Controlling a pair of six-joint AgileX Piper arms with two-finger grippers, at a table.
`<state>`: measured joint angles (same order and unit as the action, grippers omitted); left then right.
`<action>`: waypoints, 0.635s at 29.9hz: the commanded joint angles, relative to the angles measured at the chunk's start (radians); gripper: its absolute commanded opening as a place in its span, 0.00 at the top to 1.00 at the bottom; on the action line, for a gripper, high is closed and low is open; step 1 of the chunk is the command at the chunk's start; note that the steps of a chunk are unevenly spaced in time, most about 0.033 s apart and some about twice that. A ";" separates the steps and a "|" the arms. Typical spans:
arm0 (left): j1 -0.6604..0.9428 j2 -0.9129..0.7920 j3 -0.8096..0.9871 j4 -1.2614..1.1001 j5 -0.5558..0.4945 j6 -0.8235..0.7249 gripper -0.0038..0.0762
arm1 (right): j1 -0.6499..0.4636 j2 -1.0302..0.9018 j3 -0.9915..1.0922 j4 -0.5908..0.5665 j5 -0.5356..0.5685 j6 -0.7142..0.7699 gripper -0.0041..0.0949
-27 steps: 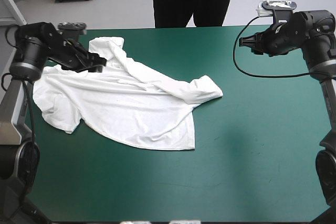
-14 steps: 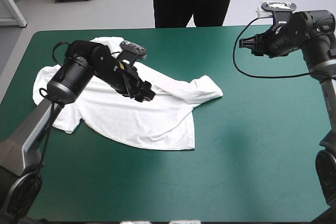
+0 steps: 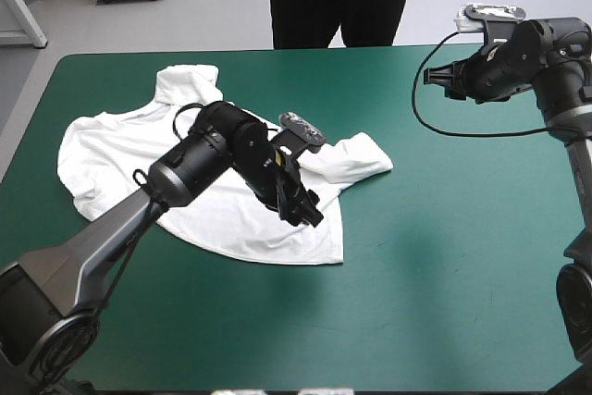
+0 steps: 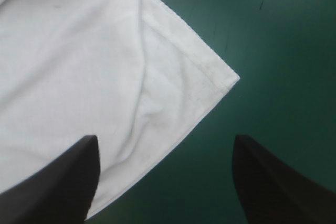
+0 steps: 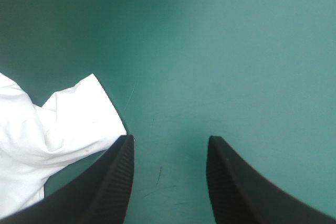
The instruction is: Fold the cloth
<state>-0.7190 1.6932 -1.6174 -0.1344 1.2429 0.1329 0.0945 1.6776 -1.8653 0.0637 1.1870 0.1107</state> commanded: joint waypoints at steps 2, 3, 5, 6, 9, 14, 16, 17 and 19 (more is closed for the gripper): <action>-0.055 0.010 -0.023 -0.004 0.028 -0.012 0.31 | -0.049 -0.053 -0.033 0.005 -0.044 0.008 0.54; -0.066 0.023 -0.023 -0.004 0.025 -0.012 0.31 | -0.061 -0.053 -0.033 0.019 -0.044 0.008 0.54; -0.088 0.048 -0.023 -0.004 0.023 -0.012 0.31 | -0.079 -0.053 -0.033 0.048 -0.044 0.008 0.54; -0.098 0.062 -0.023 -0.004 0.022 -0.012 0.31 | -0.087 -0.053 -0.033 0.059 -0.044 0.008 0.54; -0.127 0.102 -0.023 -0.004 0.012 -0.010 0.31 | -0.087 -0.053 -0.033 0.058 -0.045 0.001 0.54; -0.151 0.155 -0.023 -0.002 -0.005 -0.010 0.31 | -0.087 -0.053 -0.033 0.072 -0.048 -0.005 0.54; -0.151 0.174 -0.023 -0.002 -0.014 -0.010 0.31 | -0.087 -0.053 -0.033 0.073 -0.048 -0.012 0.54; -0.151 0.181 -0.023 -0.002 -0.019 -0.010 0.31 | -0.087 -0.053 -0.033 0.073 -0.048 -0.010 0.54; -0.156 0.197 -0.023 -0.002 -0.029 -0.008 0.31 | -0.087 -0.053 -0.033 0.076 -0.048 -0.010 0.54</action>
<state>-0.8651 1.9249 -1.6164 -0.1232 1.2288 0.1296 0.0169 1.6776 -1.8653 0.1301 1.1859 0.1125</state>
